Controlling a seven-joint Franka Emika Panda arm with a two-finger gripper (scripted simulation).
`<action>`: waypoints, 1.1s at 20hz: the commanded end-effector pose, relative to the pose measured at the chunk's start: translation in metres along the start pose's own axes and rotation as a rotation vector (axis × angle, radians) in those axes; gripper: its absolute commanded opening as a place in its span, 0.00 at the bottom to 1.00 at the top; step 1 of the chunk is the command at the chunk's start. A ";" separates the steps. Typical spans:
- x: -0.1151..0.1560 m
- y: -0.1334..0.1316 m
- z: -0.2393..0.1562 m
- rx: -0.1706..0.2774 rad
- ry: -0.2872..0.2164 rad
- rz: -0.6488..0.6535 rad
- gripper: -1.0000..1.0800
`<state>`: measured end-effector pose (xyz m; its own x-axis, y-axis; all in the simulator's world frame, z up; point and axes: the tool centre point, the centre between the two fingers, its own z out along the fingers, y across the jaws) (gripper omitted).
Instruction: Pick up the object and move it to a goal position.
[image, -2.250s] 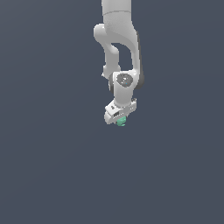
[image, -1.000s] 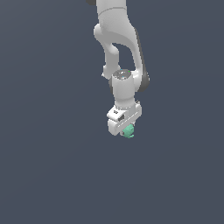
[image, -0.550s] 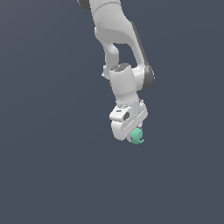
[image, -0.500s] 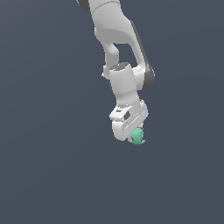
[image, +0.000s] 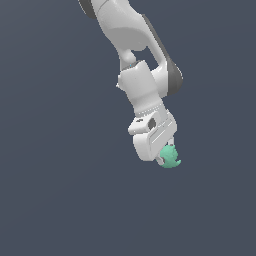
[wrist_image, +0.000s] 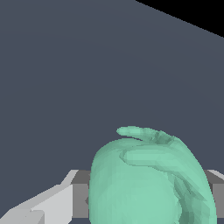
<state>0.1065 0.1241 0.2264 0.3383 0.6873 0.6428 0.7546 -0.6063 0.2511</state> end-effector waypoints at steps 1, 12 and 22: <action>0.017 0.007 -0.007 -0.009 0.051 -0.026 0.00; 0.088 0.029 -0.048 -0.043 0.272 -0.139 0.00; 0.146 0.040 -0.098 -0.070 0.480 -0.249 0.00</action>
<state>0.1318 0.1595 0.3901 -0.1205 0.5761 0.8085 0.7395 -0.4912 0.4603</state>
